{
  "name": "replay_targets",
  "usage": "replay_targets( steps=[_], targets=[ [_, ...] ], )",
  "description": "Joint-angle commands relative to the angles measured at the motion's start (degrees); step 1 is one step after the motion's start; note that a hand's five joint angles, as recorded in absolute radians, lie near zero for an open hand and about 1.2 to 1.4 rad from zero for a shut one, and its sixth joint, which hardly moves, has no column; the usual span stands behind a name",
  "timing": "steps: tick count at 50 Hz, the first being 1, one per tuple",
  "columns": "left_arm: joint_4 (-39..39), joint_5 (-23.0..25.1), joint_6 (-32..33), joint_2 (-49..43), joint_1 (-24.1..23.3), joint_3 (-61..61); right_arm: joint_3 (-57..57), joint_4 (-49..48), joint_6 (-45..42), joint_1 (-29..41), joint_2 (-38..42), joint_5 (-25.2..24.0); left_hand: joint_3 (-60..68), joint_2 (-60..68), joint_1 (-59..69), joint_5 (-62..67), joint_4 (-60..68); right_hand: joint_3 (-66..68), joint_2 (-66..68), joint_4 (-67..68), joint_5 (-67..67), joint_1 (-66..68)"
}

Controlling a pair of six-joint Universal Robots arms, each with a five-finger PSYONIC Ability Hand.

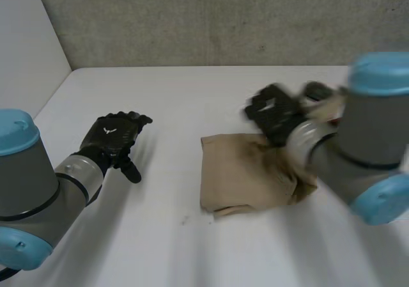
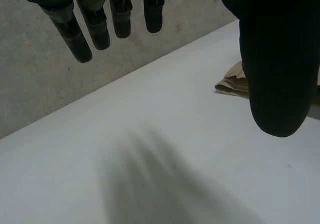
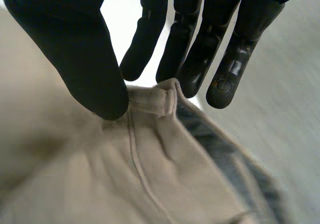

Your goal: Fold the shorts.

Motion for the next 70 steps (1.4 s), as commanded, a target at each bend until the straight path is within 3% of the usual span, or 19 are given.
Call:
replay_targets(
  steps=[1,3,4,5,8,12,13,16,22,28,35,41,53,61,66,67,70],
  targets=[
    [-0.02,0.05,0.03,-0.03,0.00,-0.43,-3.98,6.77,-5.46,9.86,10.21,-5.75,-2.39,-1.82,-1.21,-2.64,-1.86,11.74,12.36,11.75,31.73,22.72],
    [-0.02,0.14,0.03,-0.04,0.00,-0.34,-4.95,8.19,-6.18,10.83,12.08,-5.66,-2.39,-1.82,-1.21,-2.64,-1.86,3.89,4.51,3.90,23.88,14.88],
    [-0.02,0.14,0.03,-0.04,0.00,-0.34,-6.35,9.23,-6.27,11.88,13.56,-5.84,-2.23,-1.65,-1.05,-2.48,-1.70,-20.59,-19.97,-20.58,-0.60,-9.60],
    [0.07,0.14,0.03,-0.04,0.00,-0.34,-6.36,9.24,-6.27,11.89,13.57,-5.84,-2.39,-1.82,-1.21,-2.64,-1.86,-20.83,-20.21,-20.82,-0.85,-9.85],
    [0.24,0.14,0.03,-0.04,0.00,-0.16,-6.80,7.23,-4.60,11.71,12.61,-6.19,-2.40,-1.82,-1.21,-2.65,-1.87,-40.32,-39.69,-40.30,-20.33,-29.33],
    [0.86,0.14,0.03,-0.04,0.08,2.03,-5.48,-0.15,6.80,9.78,2.78,-6.10,-2.23,-1.65,-1.05,-2.48,-1.70,-58.26,-57.64,-58.25,-38.27,-47.28],
    [1.12,0.14,0.03,-0.04,0.00,3.34,-5.48,-0.16,6.83,9.78,2.76,-6.10,-2.23,-1.65,-1.05,-2.48,-1.70,-58.26,-57.64,-58.25,-38.27,-47.28],
    [1.21,0.14,-0.05,-0.04,-0.27,5.72,-2.24,-4.72,22.95,5.75,-4.78,-6.02,-1.89,-1.31,-0.71,-2.14,-1.36,-58.26,-57.64,-58.25,-38.27,-47.28],
    [1.30,0.05,-0.23,-0.65,-2.11,9.50,1.89,-5.08,34.95,-1.64,-11.56,-5.40,-1.56,-0.98,-0.38,-1.81,-1.03,-58.26,-57.64,-58.25,-38.27,-47.28],
    [1.39,0.22,-0.14,-5.73,-9.56,14.50,6.99,-5.17,36.01,-5.95,-12.88,-4.88,-0.88,-0.31,0.30,-1.13,-0.35,-58.26,-57.64,-58.25,-38.27,-47.28],
    [1.39,0.22,0.03,-12.15,-15.11,19.25,9.37,-4.12,36.45,-9.73,-12.62,-0.66,0.63,1.20,1.81,0.38,1.16,-58.26,-57.64,-58.25,-38.27,-47.28],
    [2.44,0.22,0.56,-18.40,-20.74,23.74,12.18,-4.12,36.10,-10.96,-12.45,-0.21,6.68,7.25,7.86,6.43,7.21,-58.26,-57.64,-58.25,-38.27,-47.28],
    [10.43,0.58,0.74,-23.59,-23.29,25.50,18.60,-6.14,35.83,-14.74,-12.36,-1.09,15.09,15.67,16.27,14.84,15.62,-58.26,-57.64,-58.25,-38.27,-47.28],
    [11.14,0.66,1.35,-28.16,-23.29,28.92,20.01,-7.02,35.39,-14.74,-12.36,-1.09,19.30,19.87,20.48,19.05,19.83,-58.26,-57.64,-58.25,-38.27,-47.28],
    [11.23,0.66,4.43,-30.53,-23.29,30.77,20.45,-7.72,35.39,-14.57,-12.18,-1.09,27.71,28.29,28.89,27.46,28.24,-58.26,-57.64,-58.25,-38.27,-47.28],
    [11.32,0.66,6.17,-31.84,-23.29,31.82,20.45,-7.89,35.39,-14.39,-12.09,-1.09,37.04,37.62,38.22,36.79,37.57,-58.26,-57.64,-58.25,-38.27,-47.28],
    [11.32,0.58,7.15,-33.34,-23.29,32.79,20.45,-8.16,35.31,-14.13,-12.01,-1.09,47.70,48.27,48.88,47.45,48.23,-58.26,-57.64,-58.25,-38.27,-47.28]
  ],
)
